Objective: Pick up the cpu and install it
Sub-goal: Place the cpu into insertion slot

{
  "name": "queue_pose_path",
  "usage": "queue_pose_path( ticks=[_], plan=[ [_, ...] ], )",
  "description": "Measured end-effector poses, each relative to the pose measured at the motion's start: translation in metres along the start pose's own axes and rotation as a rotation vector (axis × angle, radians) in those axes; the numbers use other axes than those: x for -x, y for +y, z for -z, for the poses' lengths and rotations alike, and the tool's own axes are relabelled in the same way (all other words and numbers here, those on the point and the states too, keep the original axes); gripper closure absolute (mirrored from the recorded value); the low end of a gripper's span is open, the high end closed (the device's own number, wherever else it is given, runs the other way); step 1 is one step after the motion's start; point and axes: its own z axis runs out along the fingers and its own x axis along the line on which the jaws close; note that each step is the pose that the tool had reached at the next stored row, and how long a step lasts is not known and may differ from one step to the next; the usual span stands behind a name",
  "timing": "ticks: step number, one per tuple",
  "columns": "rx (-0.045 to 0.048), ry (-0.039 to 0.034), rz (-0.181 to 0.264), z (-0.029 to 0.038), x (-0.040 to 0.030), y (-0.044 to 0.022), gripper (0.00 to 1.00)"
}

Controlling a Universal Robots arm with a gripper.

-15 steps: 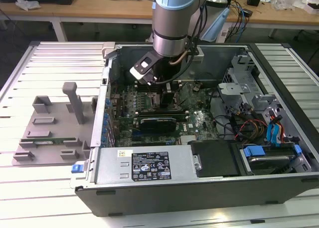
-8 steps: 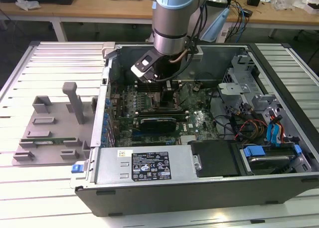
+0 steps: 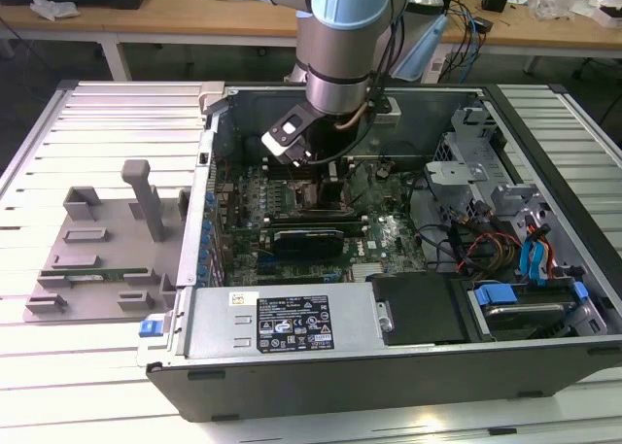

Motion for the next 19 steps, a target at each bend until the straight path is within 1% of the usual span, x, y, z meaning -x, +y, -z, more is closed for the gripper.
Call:
queue_pose_path(
  ticks=[2,4,9,12,13,15,19],
  plan=[
    [-0.0002,-0.0003,0.000,-0.0009,-0.0001,0.0002,0.45],
    [-0.0002,-0.0005,0.000,-0.0023,-0.0002,-0.0019,0.45],
    [-0.0001,-0.0002,0.000,-0.0027,-0.0003,-0.0019,0.45],
    [0.0003,0.0006,0.000,-0.0030,-0.0004,-0.0019,0.44],
    [0.0002,0.0002,0.000,-0.0029,-0.0004,-0.0019,0.38],
    [-0.0001,-0.0001,0.000,-0.0028,-0.0003,-0.0019,0.38],
    [0.0001,-0.0004,0.008,-0.0027,-0.0023,-0.0010,0.38]
  ],
)
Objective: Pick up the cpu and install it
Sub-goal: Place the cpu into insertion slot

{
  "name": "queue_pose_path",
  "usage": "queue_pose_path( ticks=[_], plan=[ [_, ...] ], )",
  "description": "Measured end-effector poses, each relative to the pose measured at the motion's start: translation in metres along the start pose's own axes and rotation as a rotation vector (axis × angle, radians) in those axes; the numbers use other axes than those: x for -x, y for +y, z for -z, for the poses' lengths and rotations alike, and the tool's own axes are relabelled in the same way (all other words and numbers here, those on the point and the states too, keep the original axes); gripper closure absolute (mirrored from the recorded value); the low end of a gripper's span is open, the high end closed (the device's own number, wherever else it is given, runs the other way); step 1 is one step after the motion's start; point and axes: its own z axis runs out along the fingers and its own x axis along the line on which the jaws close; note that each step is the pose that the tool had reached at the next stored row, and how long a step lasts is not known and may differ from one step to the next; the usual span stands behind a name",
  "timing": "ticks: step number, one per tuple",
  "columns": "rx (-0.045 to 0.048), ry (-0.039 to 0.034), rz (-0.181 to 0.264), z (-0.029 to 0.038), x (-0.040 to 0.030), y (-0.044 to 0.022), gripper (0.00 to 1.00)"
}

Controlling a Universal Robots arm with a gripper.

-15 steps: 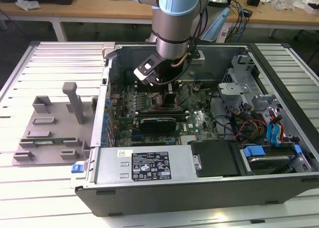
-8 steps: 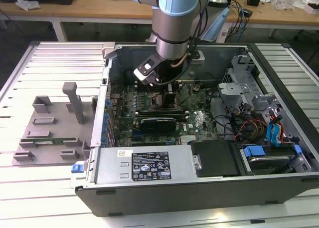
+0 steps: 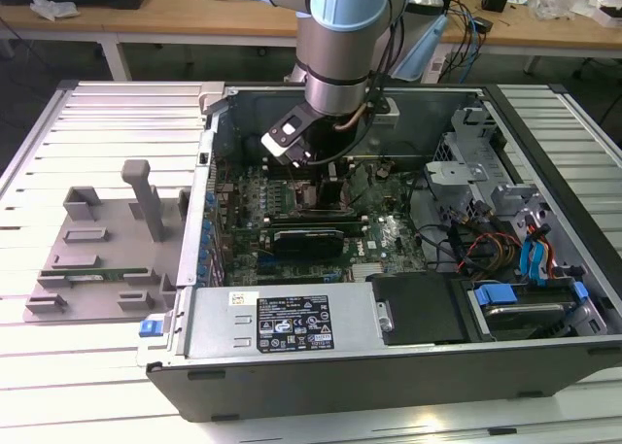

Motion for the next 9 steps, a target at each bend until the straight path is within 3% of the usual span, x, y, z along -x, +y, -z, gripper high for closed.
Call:
queue_pose_path(
  ticks=[9],
  plan=[
    [0.0007,-0.0009,0.027,0.0008,-0.0005,0.0033,0.38]
  ],
)
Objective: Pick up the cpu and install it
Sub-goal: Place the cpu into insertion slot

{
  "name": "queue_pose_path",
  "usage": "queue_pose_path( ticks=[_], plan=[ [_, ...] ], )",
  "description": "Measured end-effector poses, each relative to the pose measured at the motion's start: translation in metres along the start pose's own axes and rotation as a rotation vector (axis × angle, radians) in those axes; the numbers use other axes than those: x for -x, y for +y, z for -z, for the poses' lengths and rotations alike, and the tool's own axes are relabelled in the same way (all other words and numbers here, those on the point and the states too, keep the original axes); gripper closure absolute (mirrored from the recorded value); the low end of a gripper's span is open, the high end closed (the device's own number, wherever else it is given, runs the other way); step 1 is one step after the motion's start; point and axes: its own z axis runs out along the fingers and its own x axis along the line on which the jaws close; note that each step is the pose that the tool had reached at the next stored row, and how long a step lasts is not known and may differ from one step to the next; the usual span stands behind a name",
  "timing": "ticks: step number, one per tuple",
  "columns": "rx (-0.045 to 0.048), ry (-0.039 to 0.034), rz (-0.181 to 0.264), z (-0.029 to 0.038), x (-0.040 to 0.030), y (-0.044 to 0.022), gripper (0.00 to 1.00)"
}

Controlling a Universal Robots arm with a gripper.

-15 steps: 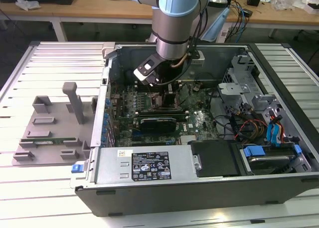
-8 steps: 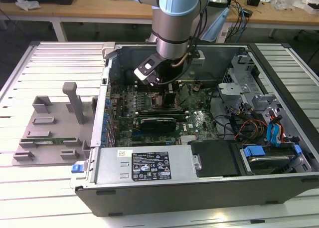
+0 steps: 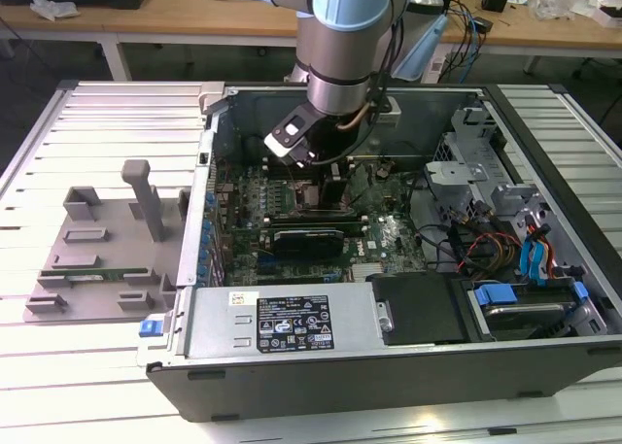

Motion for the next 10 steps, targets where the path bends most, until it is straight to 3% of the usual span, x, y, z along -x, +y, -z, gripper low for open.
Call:
queue_pose_path(
  ticks=[5,10],
  plan=[
    [-0.0002,-0.0002,0.000,0.0040,0.0002,0.0001,0.38],
    [0.0000,0.0000,0.000,0.0169,0.0004,-0.0003,0.40]
  ],
)
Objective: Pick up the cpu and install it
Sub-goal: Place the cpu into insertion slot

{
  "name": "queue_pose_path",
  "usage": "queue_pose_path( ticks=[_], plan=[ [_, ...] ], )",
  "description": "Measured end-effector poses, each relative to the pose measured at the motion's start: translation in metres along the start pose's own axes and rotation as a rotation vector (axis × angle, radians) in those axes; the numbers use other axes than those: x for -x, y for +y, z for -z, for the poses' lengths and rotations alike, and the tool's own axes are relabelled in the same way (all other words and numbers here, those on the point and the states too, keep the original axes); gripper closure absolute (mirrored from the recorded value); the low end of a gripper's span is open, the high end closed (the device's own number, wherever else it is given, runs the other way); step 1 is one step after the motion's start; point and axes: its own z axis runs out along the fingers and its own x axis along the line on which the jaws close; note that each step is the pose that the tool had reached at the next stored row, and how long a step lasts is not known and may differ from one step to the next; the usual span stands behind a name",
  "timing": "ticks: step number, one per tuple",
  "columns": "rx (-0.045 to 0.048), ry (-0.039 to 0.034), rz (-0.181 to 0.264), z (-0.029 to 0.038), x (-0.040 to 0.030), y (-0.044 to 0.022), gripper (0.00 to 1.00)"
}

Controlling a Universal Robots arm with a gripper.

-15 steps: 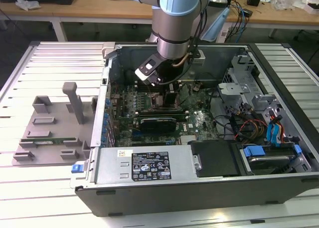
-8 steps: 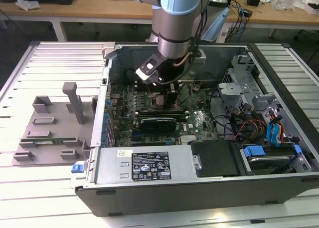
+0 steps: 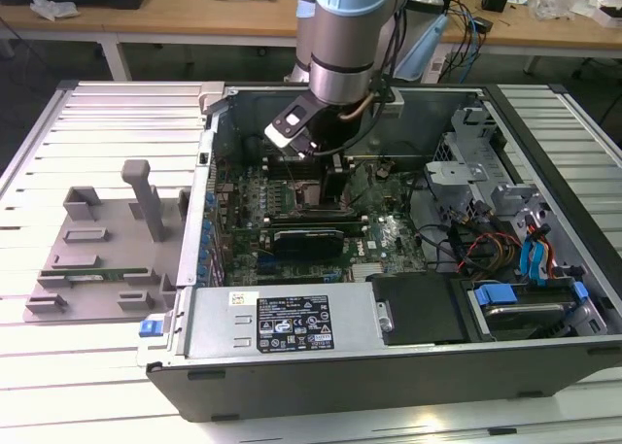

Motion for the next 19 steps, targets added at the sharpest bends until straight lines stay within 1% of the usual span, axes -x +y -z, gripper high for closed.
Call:
queue_pose_path(
  ticks=[1,2,3,4,6,9,10,11,12,13,14,15,16,17,19],
  plan=[
    [0.0002,0.0003,0.000,0.0002,-0.0001,-0.0006,0.46],
    [0.0007,-0.0001,0.000,0.0002,0.0001,-0.0054,0.58],
    [0.0017,0.0000,0.000,-0.0002,0.0001,-0.0108,0.65],
    [0.0022,0.0016,0.000,-0.0029,0.0024,-0.0140,0.77],
    [0.0020,0.0019,0.000,-0.0065,0.0046,-0.0141,0.89],
    [-0.0004,0.0020,0.000,-0.0080,0.0052,-0.0080,0.89],
    [-0.0043,0.0012,0.001,-0.0096,0.0057,-0.0034,0.89],
    [-0.0067,-0.0003,0.001,-0.0122,0.0059,-0.0025,0.89],
    [-0.0084,-0.0025,0.000,-0.0126,0.0068,0.0013,0.89],
    [-0.0064,0.0002,0.001,-0.0105,0.0061,0.0043,0.89],
    [-0.0043,0.0036,0.001,-0.0089,0.0058,0.0049,0.89],
    [-0.0045,0.0042,0.001,-0.0054,0.0058,0.0051,0.89],
    [-0.0056,0.0025,0.001,0.0062,0.0064,0.0045,0.89],
    [-0.0057,0.0025,0.001,0.0133,0.0066,0.0042,0.89],
    [-0.0058,0.0023,0.001,0.0219,0.0068,0.0040,0.89]
  ],
)
